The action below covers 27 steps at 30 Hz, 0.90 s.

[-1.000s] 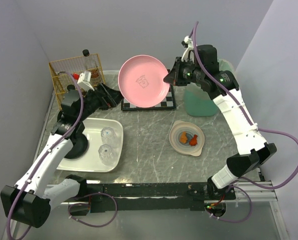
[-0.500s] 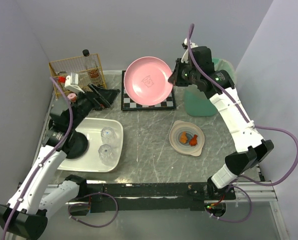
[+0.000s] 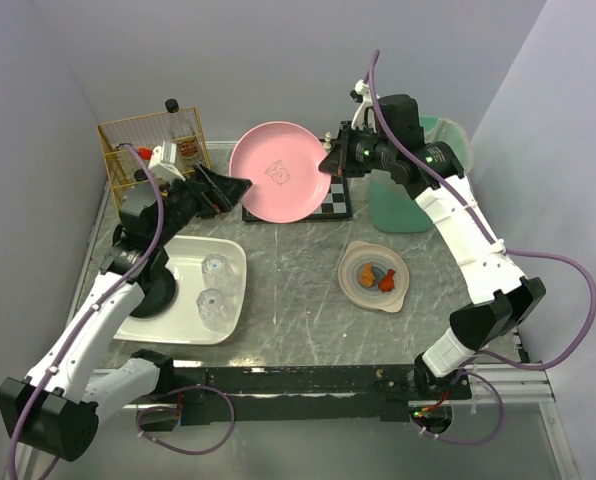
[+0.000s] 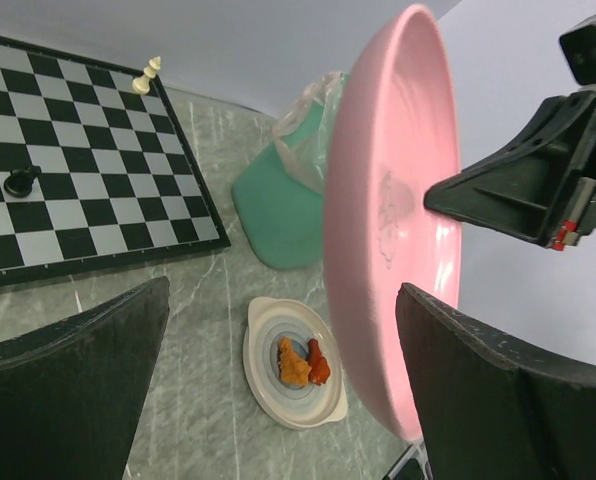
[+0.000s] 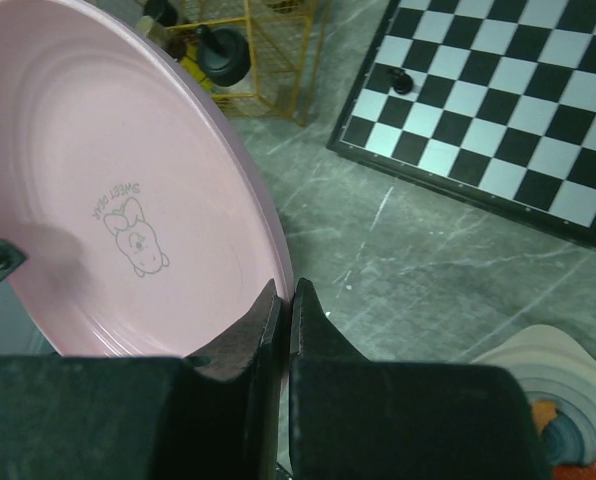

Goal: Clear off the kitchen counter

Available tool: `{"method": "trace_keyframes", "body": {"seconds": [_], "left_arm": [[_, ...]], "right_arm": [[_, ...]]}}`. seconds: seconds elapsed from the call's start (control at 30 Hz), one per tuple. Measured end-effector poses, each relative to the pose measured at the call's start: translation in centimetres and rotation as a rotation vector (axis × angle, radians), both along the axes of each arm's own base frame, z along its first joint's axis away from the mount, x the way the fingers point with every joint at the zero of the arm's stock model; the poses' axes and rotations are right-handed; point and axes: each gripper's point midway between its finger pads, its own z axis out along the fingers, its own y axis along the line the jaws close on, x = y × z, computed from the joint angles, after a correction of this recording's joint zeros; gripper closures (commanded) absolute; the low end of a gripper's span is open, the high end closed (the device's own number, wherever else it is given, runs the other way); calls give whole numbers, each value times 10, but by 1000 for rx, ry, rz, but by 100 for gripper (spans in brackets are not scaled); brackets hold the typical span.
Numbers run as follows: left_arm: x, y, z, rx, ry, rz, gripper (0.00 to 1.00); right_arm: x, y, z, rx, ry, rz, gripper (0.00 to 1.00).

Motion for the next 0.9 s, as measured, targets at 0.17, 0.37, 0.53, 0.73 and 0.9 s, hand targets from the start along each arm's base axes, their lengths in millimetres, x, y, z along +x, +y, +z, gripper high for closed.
{"method": "trace_keyframes", "body": {"seconds": [0.17, 0.37, 0.53, 0.73, 0.9], "left_arm": [[4, -8, -8, 2, 20, -27, 30], [-1, -17, 0, -5, 6, -65, 65], [-2, -14, -1, 1, 16, -47, 96], [2, -5, -12, 13, 58, 4, 99], [-4, 0, -23, 32, 97, 26, 99]], "right_arm": [[-4, 6, 4, 27, -1, 40, 100], [-3, 8, -3, 21, 10, 43, 100], [1, 12, -7, 22, 14, 52, 100], [-2, 19, -8, 34, 13, 72, 47], [7, 8, -21, 6, 19, -10, 39]]}}
